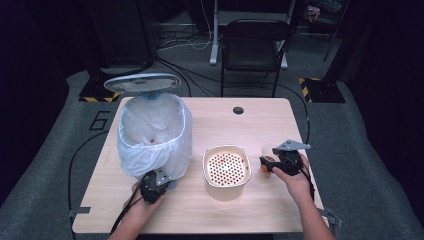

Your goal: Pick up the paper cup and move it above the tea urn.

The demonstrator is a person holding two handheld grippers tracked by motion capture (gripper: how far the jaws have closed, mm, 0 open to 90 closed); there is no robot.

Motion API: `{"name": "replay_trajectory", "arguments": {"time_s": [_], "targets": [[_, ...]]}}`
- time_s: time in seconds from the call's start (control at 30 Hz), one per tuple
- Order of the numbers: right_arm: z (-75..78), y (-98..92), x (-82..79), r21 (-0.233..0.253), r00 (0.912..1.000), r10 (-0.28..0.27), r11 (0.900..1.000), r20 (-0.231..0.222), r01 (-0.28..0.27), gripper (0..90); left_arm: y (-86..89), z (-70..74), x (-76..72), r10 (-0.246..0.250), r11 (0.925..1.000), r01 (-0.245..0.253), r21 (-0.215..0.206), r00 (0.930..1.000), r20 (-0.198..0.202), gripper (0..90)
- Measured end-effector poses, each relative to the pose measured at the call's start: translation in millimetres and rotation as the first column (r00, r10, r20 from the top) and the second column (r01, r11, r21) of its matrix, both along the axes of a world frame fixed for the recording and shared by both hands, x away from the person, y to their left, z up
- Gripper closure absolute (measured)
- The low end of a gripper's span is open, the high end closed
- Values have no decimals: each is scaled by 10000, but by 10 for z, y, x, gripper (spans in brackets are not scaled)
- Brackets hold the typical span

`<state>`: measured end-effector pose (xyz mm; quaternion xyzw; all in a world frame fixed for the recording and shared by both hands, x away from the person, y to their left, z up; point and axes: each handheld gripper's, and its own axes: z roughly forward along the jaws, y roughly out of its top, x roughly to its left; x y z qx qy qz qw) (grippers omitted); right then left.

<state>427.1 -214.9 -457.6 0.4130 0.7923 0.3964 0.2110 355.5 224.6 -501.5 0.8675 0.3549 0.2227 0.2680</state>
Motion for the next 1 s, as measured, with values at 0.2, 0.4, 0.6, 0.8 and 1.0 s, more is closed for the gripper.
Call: {"name": "replay_trajectory", "arguments": {"time_s": [0.2,0.4,0.6,0.8,1.0], "targets": [[177,5,139,-557,9990,410,9976,175,-400,332,-4,-1,-2,31,10000,-31,20,10000,27,900],[357,42,311,-733,9965,797,9943,250,-776,330,-6,-2,-3,41,10000,-41,11,10000,38,900],[514,156,436,-1239,9867,1529,9816,551,-1452,333,-6,-3,-4,60,10000,-60,-15,10000,25,900],[673,279,544,-1190,9790,1982,9743,474,-1915,337,-3,0,0,11,10000,-11,21,10000,22,900],[775,344,646,-927,9691,2365,9689,708,-2296,340,-2,-3,0,107,9999,-107,-36,9999,-5,900]]}}
